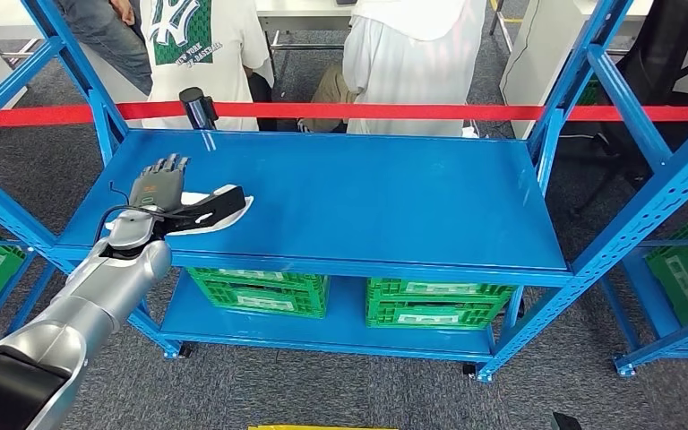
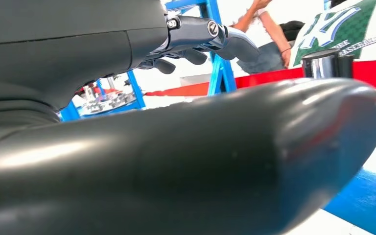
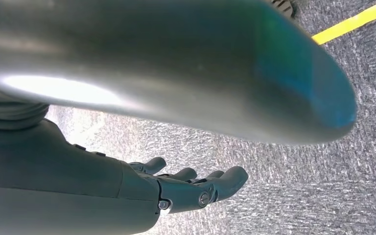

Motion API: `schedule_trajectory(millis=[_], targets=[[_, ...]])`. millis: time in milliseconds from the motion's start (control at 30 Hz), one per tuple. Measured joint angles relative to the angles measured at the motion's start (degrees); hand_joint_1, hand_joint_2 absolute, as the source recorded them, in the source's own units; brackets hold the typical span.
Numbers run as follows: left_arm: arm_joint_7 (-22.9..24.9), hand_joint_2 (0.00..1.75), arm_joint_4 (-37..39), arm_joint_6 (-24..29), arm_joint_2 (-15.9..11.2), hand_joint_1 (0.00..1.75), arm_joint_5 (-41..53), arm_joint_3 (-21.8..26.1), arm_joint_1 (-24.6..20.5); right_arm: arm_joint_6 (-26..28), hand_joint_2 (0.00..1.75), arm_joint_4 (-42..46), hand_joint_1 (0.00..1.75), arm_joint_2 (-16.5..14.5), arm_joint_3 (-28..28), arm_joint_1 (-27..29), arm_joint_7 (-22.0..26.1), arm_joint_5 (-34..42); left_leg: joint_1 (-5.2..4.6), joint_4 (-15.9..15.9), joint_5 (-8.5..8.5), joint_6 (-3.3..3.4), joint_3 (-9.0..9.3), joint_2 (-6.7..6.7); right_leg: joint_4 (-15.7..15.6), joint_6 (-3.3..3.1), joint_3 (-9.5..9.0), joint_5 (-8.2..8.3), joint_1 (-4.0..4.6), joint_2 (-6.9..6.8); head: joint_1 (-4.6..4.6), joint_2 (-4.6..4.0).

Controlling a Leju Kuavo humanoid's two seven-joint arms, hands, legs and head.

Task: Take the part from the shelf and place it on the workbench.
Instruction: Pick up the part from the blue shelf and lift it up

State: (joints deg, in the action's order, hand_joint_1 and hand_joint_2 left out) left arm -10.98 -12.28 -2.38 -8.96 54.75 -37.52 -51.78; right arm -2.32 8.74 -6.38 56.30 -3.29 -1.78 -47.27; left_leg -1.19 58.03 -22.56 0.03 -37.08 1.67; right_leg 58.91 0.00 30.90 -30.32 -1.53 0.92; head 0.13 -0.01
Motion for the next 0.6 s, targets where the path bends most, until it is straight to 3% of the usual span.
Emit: schedule_trajectory(millis=[333,600], targets=[[-8.0,0.0,-0.4,0.9,-3.1,0.0,1.3,-0.5,1.6,-0.4,0.0,0.0,0.0,0.0,0.1,0.0,0.2,0.0,0.01,0.0,0.0,-0.01,-0.03,-0.01,0.0,-0.01,0.07,-0.01,0.0,0.02,0.01,0.01],[-9.7,0.0,-1.0,3.9,-5.3,0.0,-1.1,-0.7,2.7,-0.6,0.0,0.0,0.0,0.0,0.5,0.1,0.3,0.0,0.01,0.0,-0.01,-0.01,-0.07,-0.03,0.0,-0.01,0.13,-0.01,0.0,0.02,0.01,-0.01]])
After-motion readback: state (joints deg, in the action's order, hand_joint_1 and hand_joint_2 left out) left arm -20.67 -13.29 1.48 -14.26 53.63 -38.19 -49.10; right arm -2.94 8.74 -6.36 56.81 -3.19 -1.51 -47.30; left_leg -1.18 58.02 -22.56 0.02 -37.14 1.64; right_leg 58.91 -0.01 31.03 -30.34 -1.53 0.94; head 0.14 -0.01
